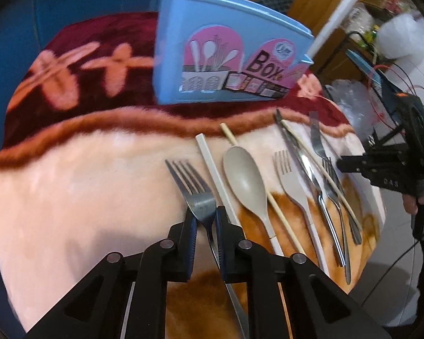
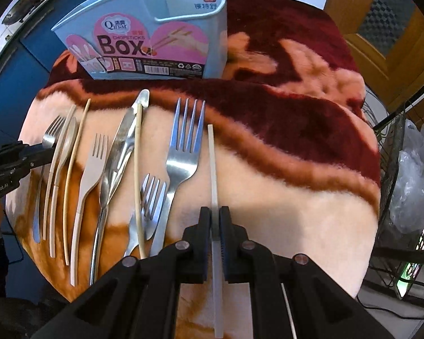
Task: Organize utensils
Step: 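Lift the fork with the left tool while the right tool carries the chopstick toward the blue caddy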
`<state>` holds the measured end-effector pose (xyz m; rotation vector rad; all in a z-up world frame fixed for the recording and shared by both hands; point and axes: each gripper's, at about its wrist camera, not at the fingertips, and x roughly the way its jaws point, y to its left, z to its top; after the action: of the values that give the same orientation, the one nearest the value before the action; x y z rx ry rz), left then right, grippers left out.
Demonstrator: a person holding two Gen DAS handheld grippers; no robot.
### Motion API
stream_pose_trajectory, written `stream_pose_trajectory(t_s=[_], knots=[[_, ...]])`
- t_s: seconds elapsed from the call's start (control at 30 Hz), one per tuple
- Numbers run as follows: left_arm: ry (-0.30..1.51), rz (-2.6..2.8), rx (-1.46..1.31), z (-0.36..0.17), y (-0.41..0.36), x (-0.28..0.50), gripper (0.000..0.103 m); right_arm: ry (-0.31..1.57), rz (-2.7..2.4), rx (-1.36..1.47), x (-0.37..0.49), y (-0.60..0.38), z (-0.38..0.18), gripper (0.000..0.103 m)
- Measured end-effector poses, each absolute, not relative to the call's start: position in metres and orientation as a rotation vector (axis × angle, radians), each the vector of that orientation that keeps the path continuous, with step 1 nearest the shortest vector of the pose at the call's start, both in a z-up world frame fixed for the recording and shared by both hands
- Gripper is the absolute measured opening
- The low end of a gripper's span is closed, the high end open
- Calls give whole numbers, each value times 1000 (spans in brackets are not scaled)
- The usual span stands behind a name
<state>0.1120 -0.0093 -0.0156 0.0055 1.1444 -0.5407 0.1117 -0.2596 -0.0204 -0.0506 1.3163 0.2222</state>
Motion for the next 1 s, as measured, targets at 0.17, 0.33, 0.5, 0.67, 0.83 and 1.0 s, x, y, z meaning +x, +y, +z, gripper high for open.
stream_pose_trajectory(t_s=[0.17, 0.33, 0.5, 0.67, 0.83, 1.0], knots=[[1137, -604, -11, -15, -11, 117, 2, 1249, 201, -33, 105, -260, -21, 8], [1036, -596, -30, 3, -5, 107, 1, 1138, 195, -7, 89, -263, -18, 7], [871, -534, -48, 37, 6, 89, 1, 984, 235, 79, 74, -267, 8, 7], [718, -484, -45, 71, 3, 77, 1, 789, 266, 132, 58, -273, 37, 7], [603, -435, -54, 106, -5, 81, 1, 631, 272, 164, 59, -271, 57, 7], [485, -359, -20, 143, -11, 98, 1, 528, 289, 189, 62, -279, 75, 7]])
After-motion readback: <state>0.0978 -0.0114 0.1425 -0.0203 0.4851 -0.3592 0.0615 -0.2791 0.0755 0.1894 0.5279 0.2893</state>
